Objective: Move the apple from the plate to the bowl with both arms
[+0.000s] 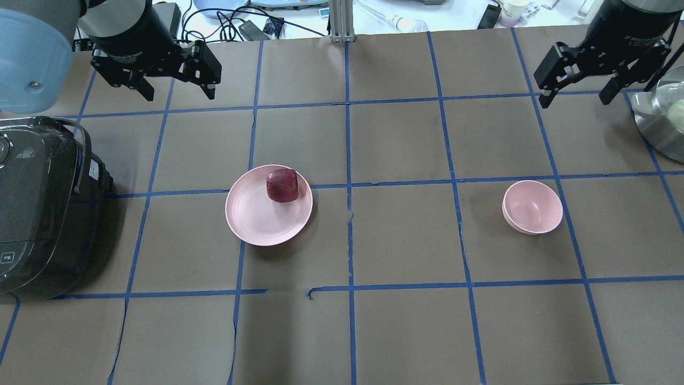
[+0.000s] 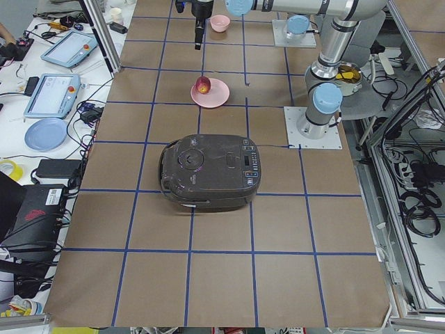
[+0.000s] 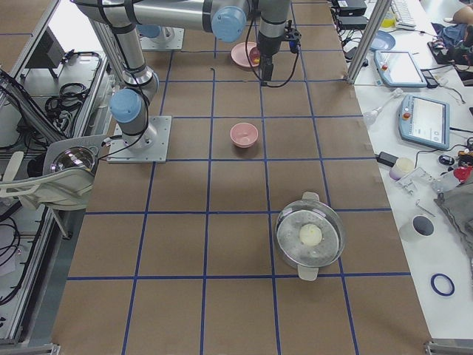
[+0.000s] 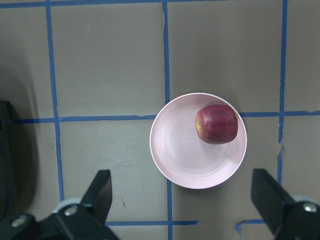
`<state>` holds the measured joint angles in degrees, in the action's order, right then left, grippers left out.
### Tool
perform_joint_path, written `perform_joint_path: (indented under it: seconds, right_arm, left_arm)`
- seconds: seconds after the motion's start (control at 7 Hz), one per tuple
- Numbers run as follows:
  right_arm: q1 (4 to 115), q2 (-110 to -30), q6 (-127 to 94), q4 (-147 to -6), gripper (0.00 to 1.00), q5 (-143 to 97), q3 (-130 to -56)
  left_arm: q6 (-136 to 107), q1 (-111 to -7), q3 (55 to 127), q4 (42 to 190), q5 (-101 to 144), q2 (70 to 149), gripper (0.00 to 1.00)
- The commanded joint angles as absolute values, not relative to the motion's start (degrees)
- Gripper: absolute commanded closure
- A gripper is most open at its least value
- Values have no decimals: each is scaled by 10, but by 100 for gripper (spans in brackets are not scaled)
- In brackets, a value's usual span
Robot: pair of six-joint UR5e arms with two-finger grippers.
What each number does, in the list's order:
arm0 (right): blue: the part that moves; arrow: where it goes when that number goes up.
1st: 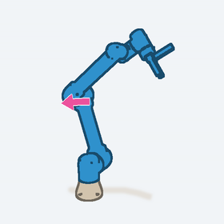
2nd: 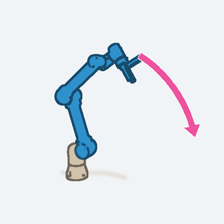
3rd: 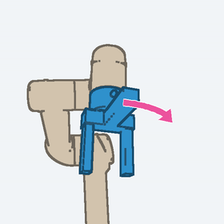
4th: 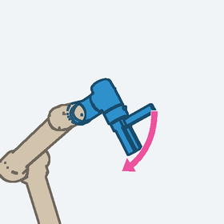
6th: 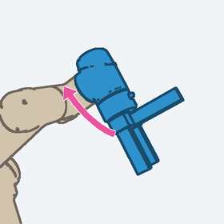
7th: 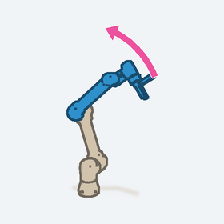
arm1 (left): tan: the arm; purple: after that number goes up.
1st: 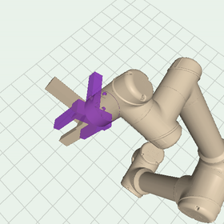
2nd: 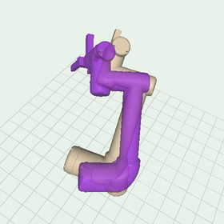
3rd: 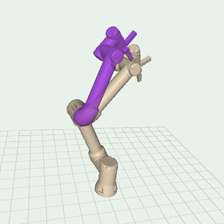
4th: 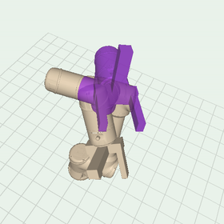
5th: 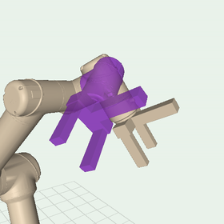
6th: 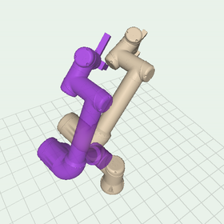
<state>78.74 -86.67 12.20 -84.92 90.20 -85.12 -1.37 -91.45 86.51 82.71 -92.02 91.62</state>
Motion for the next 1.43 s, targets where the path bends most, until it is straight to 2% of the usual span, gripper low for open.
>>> perform_joint_path:
  seconds: [0.0,0.29,0.86,1.29]
  right_arm:
    - [816,-865,103,-848,0,897,-853]
    - [869,-858,18,-855,0,899,-856]
    - [868,-865,18,-849,0,896,-852]
    - [858,-860,14,-813,0,901,-852]
  left_arm:
    - [-33,-918,865,834,-920,921,0]
    - [-67,-939,860,839,-921,933,0]
    - [-62,-940,862,841,-919,946,0]
    - [-72,-947,878,770,-899,1018,0]
